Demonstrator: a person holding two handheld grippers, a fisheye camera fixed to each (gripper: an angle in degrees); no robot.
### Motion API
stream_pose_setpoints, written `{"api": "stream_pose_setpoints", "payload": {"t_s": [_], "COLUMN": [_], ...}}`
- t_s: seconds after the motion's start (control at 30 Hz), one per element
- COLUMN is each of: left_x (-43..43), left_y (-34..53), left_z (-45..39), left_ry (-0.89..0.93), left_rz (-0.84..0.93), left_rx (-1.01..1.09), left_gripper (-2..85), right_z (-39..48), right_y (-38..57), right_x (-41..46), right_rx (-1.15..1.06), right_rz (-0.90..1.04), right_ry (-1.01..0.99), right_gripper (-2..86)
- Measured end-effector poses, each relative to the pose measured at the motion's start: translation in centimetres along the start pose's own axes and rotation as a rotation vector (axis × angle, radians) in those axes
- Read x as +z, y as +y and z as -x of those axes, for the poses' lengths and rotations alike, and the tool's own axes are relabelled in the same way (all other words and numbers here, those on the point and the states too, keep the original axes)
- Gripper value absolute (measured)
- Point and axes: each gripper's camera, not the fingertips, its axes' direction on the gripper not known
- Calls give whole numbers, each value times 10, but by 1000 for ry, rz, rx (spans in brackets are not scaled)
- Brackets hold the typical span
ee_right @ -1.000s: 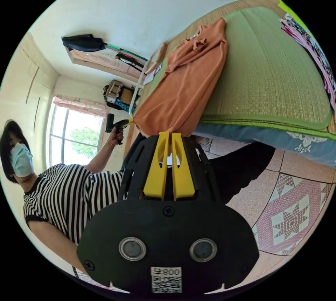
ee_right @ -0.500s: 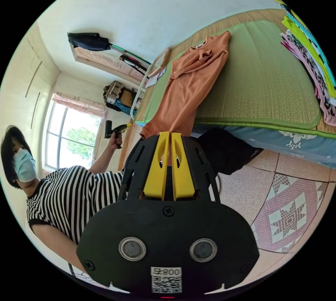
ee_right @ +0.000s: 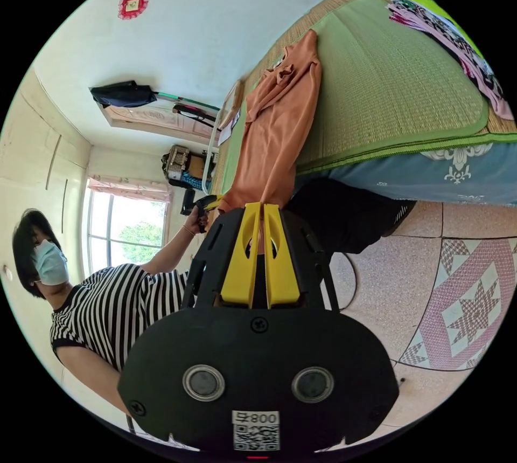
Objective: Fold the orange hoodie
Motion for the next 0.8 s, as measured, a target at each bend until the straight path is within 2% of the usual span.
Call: {"api": "stream_pose_setpoints", "payload": {"t_s": [0.37, 0.53, 0.8], "left_x": [24, 34, 32], "left_y": [1, 10, 52], "left_z": [14, 29, 58], "left_ry": [-15, 14, 196], "left_rz": [14, 1, -110], "left_rx": [-36, -78, -78], "left_gripper": [89, 48, 15], "right_z": [-20, -24, -17], "right_y": [1, 3, 2], "right_x": [7, 13, 20], "right_rx": [29, 35, 5], "right_rz": [-18, -28, -33], "right_ry": [-29, -43, -63], "right_gripper": [5, 5, 4]}}
